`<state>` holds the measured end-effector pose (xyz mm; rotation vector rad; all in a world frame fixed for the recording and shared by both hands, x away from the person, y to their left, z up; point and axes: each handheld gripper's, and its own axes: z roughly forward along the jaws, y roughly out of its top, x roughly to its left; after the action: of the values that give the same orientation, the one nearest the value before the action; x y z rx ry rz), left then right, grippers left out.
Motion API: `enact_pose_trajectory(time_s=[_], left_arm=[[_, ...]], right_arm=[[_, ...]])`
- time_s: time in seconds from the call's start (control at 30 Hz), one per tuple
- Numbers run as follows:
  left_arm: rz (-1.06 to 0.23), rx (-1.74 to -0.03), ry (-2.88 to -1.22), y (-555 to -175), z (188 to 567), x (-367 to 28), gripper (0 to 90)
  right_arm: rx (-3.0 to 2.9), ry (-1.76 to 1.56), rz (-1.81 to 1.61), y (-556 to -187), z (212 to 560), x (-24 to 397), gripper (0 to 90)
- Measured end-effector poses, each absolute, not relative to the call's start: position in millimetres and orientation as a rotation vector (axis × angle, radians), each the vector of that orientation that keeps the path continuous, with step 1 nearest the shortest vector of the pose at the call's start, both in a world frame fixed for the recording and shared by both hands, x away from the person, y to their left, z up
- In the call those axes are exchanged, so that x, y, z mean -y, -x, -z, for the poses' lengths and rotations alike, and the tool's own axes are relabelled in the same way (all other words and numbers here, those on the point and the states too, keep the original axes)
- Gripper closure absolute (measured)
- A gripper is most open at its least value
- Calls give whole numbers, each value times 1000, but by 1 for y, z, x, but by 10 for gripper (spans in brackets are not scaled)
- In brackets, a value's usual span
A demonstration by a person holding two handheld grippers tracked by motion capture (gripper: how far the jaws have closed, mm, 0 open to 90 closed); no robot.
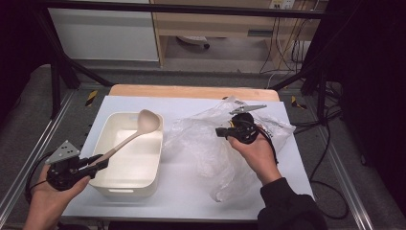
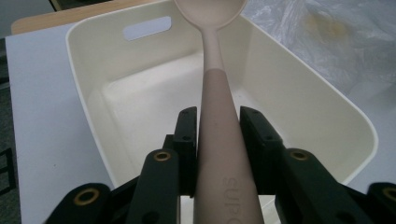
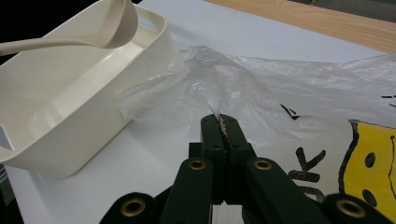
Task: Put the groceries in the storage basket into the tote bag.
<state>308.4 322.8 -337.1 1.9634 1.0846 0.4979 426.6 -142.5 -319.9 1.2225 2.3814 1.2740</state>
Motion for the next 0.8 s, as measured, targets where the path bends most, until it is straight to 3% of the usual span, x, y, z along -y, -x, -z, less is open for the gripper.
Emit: enact_pose_trajectory(time_s=[0.8], left_arm=[[-421, -923, -1997, -296, 311, -281, 686]], right_arm=[[-2385, -1233, -1284, -431, 315, 143, 900]])
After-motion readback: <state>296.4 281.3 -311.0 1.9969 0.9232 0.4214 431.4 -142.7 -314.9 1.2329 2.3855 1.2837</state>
